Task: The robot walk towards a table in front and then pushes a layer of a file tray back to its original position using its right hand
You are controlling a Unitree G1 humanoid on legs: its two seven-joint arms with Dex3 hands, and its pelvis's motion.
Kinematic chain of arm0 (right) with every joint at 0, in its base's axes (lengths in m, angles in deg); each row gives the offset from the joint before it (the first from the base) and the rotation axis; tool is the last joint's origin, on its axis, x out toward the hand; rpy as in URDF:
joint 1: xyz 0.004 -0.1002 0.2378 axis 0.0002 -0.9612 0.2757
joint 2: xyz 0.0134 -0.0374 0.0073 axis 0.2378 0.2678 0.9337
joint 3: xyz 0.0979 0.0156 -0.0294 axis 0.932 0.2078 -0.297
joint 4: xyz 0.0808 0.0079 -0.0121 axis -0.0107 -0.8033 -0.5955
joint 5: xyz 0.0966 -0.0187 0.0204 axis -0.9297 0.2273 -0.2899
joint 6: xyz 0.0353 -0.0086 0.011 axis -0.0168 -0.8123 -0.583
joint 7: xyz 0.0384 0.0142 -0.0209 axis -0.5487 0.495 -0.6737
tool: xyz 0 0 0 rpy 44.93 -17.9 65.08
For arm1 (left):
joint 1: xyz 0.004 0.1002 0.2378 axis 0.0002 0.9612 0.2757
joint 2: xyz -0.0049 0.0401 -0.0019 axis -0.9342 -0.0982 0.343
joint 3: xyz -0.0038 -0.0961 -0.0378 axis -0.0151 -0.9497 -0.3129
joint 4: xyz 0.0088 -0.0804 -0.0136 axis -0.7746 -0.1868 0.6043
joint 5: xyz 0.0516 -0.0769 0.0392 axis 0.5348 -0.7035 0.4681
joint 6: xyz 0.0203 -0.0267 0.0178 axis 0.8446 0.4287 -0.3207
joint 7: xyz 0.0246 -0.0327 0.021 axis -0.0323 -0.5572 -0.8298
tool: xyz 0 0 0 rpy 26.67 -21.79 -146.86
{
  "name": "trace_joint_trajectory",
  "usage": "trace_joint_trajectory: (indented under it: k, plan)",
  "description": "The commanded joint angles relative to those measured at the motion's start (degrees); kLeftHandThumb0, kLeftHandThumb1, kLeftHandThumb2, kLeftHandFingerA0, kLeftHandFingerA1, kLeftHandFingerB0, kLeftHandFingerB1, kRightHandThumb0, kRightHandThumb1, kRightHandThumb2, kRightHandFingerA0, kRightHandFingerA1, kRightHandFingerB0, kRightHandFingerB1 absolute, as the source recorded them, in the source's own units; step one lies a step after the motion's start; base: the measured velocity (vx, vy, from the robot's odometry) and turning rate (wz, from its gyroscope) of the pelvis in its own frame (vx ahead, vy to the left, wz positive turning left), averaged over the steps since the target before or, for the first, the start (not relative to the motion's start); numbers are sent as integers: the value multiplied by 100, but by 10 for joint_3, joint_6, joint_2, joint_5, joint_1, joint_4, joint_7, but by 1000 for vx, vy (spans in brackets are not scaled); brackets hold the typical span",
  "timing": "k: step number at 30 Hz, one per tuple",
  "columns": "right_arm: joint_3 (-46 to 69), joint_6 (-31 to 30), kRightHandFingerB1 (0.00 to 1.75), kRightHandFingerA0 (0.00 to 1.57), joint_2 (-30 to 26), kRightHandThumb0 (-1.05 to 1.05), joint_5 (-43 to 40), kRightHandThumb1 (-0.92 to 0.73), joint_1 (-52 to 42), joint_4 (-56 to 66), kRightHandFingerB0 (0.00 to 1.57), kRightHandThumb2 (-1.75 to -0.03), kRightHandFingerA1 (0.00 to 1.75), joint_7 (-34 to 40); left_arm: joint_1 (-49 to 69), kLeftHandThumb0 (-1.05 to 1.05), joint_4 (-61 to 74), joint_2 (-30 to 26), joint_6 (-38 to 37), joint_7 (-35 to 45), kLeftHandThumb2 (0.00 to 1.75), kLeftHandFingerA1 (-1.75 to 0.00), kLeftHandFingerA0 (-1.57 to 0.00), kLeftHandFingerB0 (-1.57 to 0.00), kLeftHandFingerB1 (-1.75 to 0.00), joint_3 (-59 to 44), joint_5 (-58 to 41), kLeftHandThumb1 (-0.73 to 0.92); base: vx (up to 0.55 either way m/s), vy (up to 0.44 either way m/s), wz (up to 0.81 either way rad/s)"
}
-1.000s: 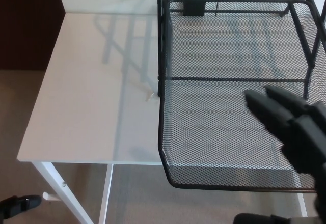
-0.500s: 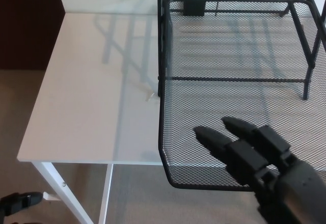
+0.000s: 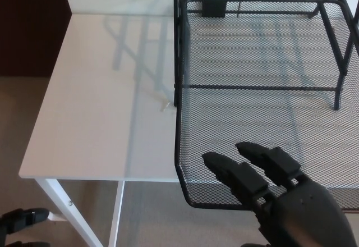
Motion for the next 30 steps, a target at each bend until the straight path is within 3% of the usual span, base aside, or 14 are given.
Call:
trace_joint_trajectory:
  k: [1, 4, 5, 15, 16, 17, 18, 21, 22, 23, 24, 25, 28, 30]
  plan:
    - [-16, -42, 50, 0, -11, -21, 125, -12, 19, -21, 0, -72, 52, 88, -3, 6, 6, -17, 36, 5, 59, -48, -52, -37, -38, 3, 6, 68, 0, 0, 0]
    - [-23, -58, 50, 0, -8, -22, 150, -11, 28, -31, 0, -72, 51, 121, 0, 6, 13, -17, 37, 5, 59, -48, -52, -36, -38, 3, 5, 69, 0, 0, 0]
    - [-27, -61, 31, 12, -7, -38, 157, -32, 33, -38, 12, -51, 40, 143, 0, 5, 14, -18, 35, 6, 58, -47, -53, -37, -38, 5, 7, 67, 0, 0, 0]
    - [-51, -88, 33, 11, -11, -39, 185, -32, 67, -85, 16, -51, 44, 241, -1, 5, 14, -23, 29, 10, 58, -48, -53, -37, -39, 12, 8, 67, 0, 0, 0]
    - [-52, -93, 32, 11, -11, -41, 187, -32, 75, -96, 18, -51, 44, 247, -2, 3, 8, -26, 18, 13, 89, -61, -45, -24, -51, 16, 12, 48, 0, 0, 0]
    - [-53, -98, 32, 11, -11, -41, 188, -33, 81, -104, 19, -51, 43, 250, -2, 4, 4, -28, 11, 14, 89, -62, -46, -24, -51, 17, 13, 49, 0, 0, 0]
    - [-54, -101, 52, 8, -12, -22, 188, -10, 85, -109, 7, -74, 55, 252, -3, 6, 5, -28, 12, 14, 58, -48, -54, -36, -38, 18, 14, 67, 0, 0, 0]
    - [-58, -117, 52, 9, -14, -22, 191, -10, 104, -131, 8, -74, 55, 262, -3, 4, 12, -28, 17, 13, 58, -48, -54, -37, -38, 19, 12, 66, 0, 0, 0]
    - [-60, -121, 32, 15, -15, -43, 192, -32, 110, -138, 24, -52, 43, 265, -3, 4, 14, -28, 16, 11, 57, -48, -55, -37, -39, 20, 13, 65, 0, 0, 0]
    - [-62, -127, 32, 15, -15, -43, 193, -32, 118, -148, 24, -52, 43, 268, -3, 4, 17, -28, 16, 9, 57, -48, -55, -37, -39, 21, 14, 65, 0, 0, 0]
    - [-66, -137, 39, 11, -13, -43, 195, -32, 128, -155, 20, -63, 47, 264, -5, 4, 14, -27, 18, 9, 57, -48, -54, -37, -38, 20, 11, 63, 0, 0, 0]
    - [-68, -143, 32, 13, -13, -43, 195, -33, 135, -160, 23, -52, 42, 263, -6, 4, 13, -28, 15, 11, 57, -48, -54, -37, -39, 19, 10, 63, 0, 0, 0]
    - [-75, -157, 32, 13, -14, -43, 193, -32, 152, -175, 23, -52, 41, 263, -8, 3, 17, -31, 14, 17, 56, -48, -53, -37, -39, 22, 9, 65, 0, 0, 0]
    - [-79, -167, 38, 11, -14, -44, 192, -32, 161, -181, 17, -63, 45, 257, -7, 2, 23, -35, 13, 21, 58, -48, -52, -36, -38, 25, 11, 65, 0, 0, 0]
